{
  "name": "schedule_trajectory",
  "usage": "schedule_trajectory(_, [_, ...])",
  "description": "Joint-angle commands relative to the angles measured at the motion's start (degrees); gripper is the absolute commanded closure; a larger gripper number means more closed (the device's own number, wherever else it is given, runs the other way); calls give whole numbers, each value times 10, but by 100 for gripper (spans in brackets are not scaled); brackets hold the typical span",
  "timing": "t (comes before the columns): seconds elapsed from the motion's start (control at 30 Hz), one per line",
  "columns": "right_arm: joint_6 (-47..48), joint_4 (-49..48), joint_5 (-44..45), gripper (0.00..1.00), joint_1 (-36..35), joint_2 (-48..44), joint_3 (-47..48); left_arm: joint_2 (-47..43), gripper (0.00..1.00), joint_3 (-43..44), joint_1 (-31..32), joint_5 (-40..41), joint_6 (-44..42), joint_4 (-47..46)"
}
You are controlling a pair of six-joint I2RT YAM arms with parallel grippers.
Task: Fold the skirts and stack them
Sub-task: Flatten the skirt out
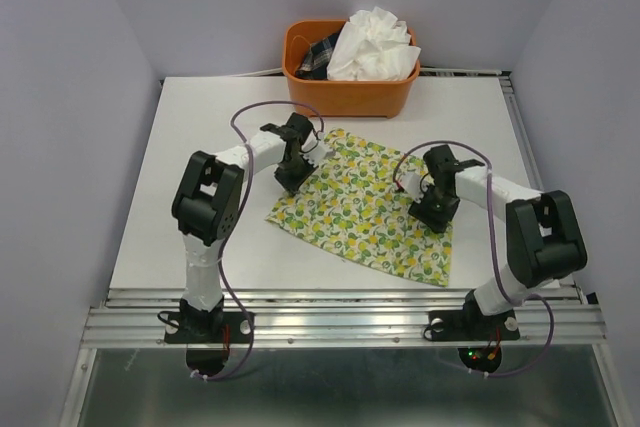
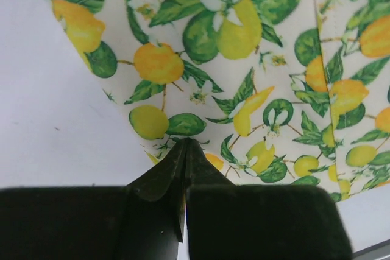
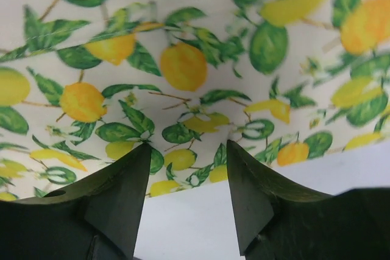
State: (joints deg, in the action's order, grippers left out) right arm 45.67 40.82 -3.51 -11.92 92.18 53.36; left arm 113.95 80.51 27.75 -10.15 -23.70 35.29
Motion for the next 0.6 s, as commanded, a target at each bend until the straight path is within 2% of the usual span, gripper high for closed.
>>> schedule_trajectory(0.0, [-11, 55, -43, 42, -83, -26, -59, 93, 90, 77, -23, 56, -10, 7])
schedule_trajectory(0.13, [-72, 70, -93, 42, -218, -47, -62, 151, 89, 190, -41, 79, -6, 27])
schedule_trajectory(0.17, [-82, 77, -114, 42, -237, -44, -50, 159, 88, 241, -48, 80, 0, 36])
schedule_trajectory(0.23, [-108, 94, -201, 43, -273, -36, -18, 167, 85, 285, -57, 61, 15, 43])
schedule_trajectory(0.3, [-127, 109, -282, 41, -273, -31, 43, 161, 82, 322, -66, 38, 19, 47])
schedule_trajectory(0.4, [-163, 111, -296, 41, -273, -38, 124, 110, 77, 291, -70, 10, 18, 31])
schedule_trajectory(0.43, [-167, 110, -292, 41, -267, -44, 138, 91, 71, 273, -70, -3, 14, 25])
schedule_trajectory(0.5, [-163, 101, -267, 41, -238, -60, 163, 28, 64, 203, -69, -17, 2, 3])
schedule_trajectory(0.57, [-155, 88, -247, 41, -207, -63, 168, -26, 61, 140, -69, -24, -11, -7])
